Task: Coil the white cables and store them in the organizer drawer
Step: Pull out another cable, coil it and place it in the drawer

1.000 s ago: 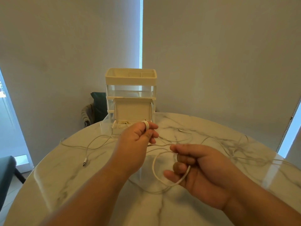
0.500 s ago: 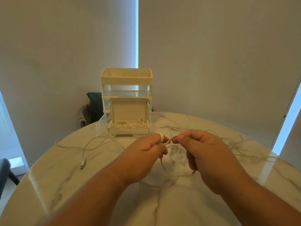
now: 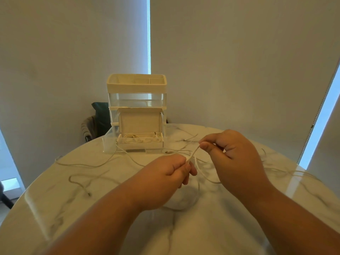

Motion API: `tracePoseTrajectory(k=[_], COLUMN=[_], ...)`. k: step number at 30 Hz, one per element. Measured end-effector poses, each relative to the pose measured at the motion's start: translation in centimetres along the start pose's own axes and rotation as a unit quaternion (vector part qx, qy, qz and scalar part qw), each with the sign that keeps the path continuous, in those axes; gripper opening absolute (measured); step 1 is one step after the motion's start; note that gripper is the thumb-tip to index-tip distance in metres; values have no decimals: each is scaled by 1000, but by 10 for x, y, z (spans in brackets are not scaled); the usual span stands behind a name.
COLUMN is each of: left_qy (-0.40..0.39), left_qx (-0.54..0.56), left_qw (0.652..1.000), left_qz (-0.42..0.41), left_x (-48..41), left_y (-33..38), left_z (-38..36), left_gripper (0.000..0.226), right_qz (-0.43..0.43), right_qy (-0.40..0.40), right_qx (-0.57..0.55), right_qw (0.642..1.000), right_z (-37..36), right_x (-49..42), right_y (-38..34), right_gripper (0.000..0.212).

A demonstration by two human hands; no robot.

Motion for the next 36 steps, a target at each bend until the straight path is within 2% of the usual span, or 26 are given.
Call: tracePoseTrajectory(k=[5, 11, 17, 21, 27, 29, 31, 33, 36], left_qy=[14, -23, -40, -64, -96, -123, -147, -147, -118], left_qx=[90, 290, 356, 326, 386, 370, 338, 351, 443], left_qw=[995, 951, 922, 933, 906, 913, 925, 922, 889], left_qz=[41, 100, 150, 137, 144, 121, 93, 66, 23], left_x=[2, 5, 8, 9, 12, 13, 13, 13, 12], left_y=[-6, -11, -17, -14, -16, -10, -4, 2, 14], left_z=[4, 0, -2, -2, -7, -9, -11, -11, -6], left_gripper=[34, 37, 29, 29, 27, 26, 27, 28, 31], right_qz=[-27, 31, 95, 93, 127, 122, 98, 69, 22], right_qy=[0, 14, 46, 46, 67, 64, 41, 16, -40], right_qx=[-58, -17, 9, -1, 7, -4, -26, -50, -112], right_qw=[998, 999, 994, 995, 990, 990, 994, 996, 993], right_z=[-2, 5, 13, 13, 15, 14, 8, 0, -18], right_x=[0, -3, -1, -2, -1, -2, -5, -5, 0], right_y=[7, -1, -13, -9, -14, -11, -4, 3, 9], right_gripper=[10, 20, 11, 13, 6, 4, 6, 12, 18])
Point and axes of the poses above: each hand's wrist, its own x-axis away from the middle knuckle, its own z-axis out of the back of the hand, y = z × x, the point moved 8 cm from there along -x, towards the middle knuckle, and after that the axes turned 13 degrees about x, right-handed, at the moved point
